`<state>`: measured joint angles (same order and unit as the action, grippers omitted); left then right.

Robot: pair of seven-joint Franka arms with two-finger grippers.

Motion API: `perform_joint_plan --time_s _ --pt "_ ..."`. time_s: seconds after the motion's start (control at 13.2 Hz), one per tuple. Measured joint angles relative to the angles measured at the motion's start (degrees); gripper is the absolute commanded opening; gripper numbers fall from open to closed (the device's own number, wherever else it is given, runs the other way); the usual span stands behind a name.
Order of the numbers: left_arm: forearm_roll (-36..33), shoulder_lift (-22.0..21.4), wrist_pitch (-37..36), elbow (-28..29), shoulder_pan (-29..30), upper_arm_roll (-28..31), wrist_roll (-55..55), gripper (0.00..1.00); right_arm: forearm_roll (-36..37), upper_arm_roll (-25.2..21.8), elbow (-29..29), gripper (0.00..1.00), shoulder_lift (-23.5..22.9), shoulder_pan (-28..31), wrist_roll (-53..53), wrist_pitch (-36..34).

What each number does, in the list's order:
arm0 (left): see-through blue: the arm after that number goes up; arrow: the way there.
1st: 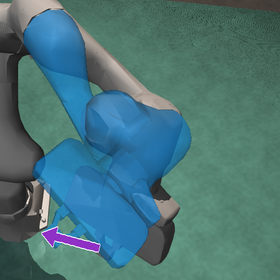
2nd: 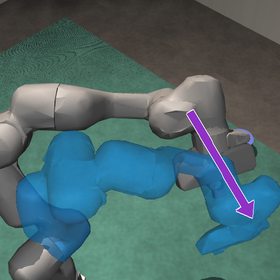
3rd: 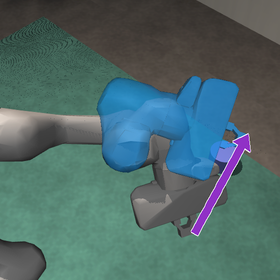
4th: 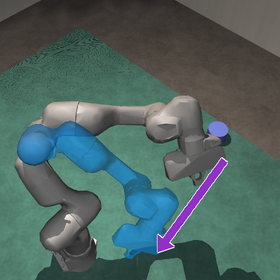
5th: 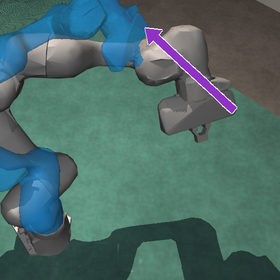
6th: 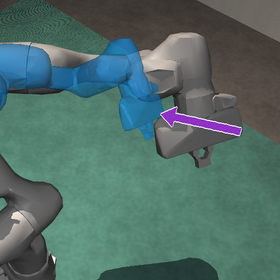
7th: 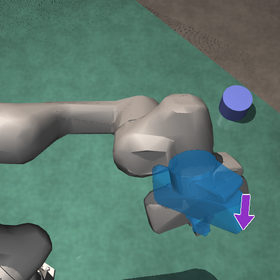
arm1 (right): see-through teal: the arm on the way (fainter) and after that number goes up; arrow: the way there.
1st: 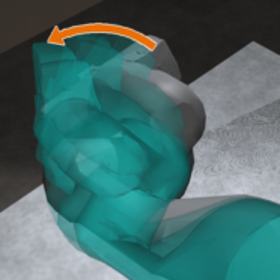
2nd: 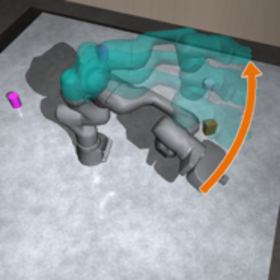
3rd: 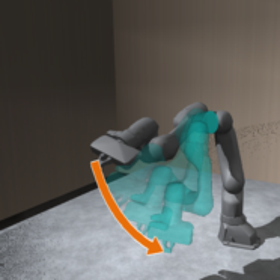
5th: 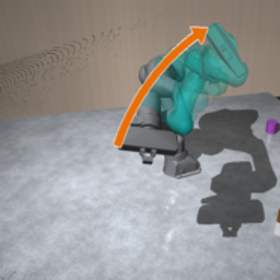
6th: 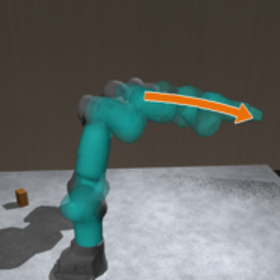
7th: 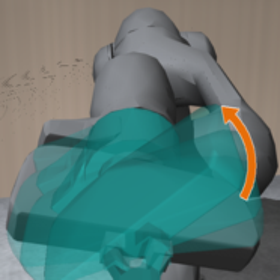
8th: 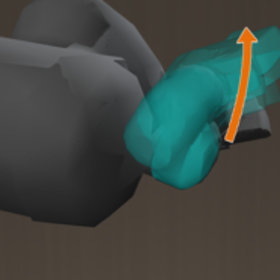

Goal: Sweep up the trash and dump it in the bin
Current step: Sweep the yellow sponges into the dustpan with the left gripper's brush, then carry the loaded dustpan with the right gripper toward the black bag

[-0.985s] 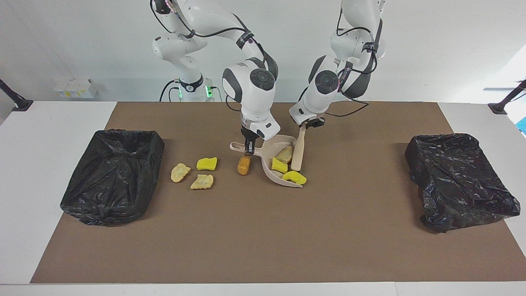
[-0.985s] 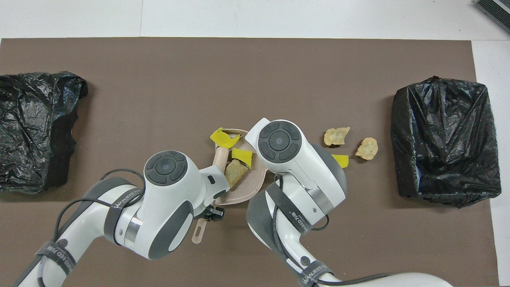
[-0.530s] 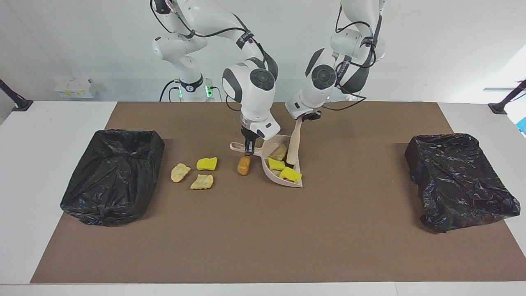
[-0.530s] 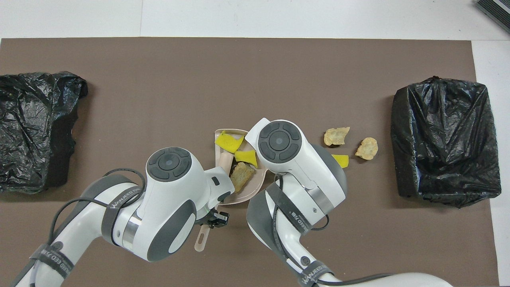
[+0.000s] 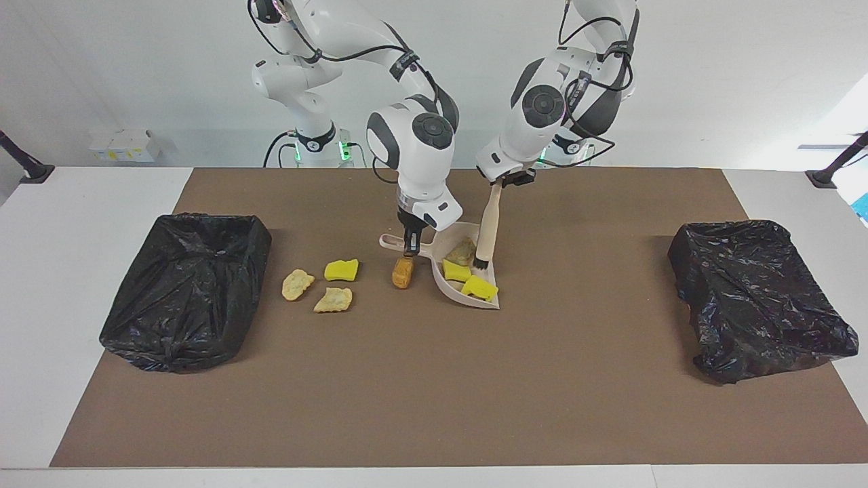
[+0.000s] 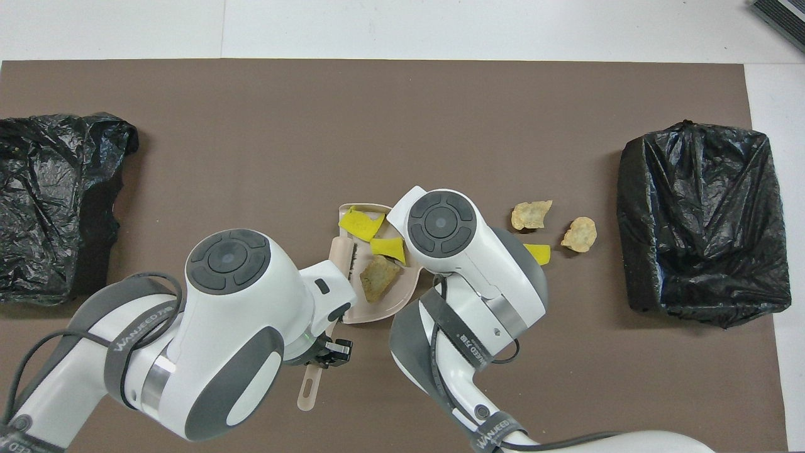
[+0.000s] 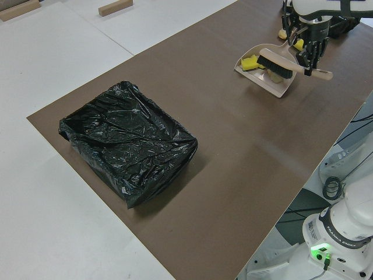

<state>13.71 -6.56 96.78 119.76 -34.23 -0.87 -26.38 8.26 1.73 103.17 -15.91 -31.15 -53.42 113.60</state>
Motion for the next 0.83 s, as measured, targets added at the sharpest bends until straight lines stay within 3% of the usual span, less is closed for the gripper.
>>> perform_joint_plan --time_s 0.3,0.83 --pt "-2.2 -1.5 0.4 2.8 0.0 -0.3 -4.4 0.00 0.0 0.0 0.0 0.00 0.0 0.0 0.0 0.0" --pt "-2.7 -7.7 6.6 12.3 0.0 -1.7 -6.1 0.00 0.0 0.0 0.0 0.00 0.0 0.2 0.0 0.0"
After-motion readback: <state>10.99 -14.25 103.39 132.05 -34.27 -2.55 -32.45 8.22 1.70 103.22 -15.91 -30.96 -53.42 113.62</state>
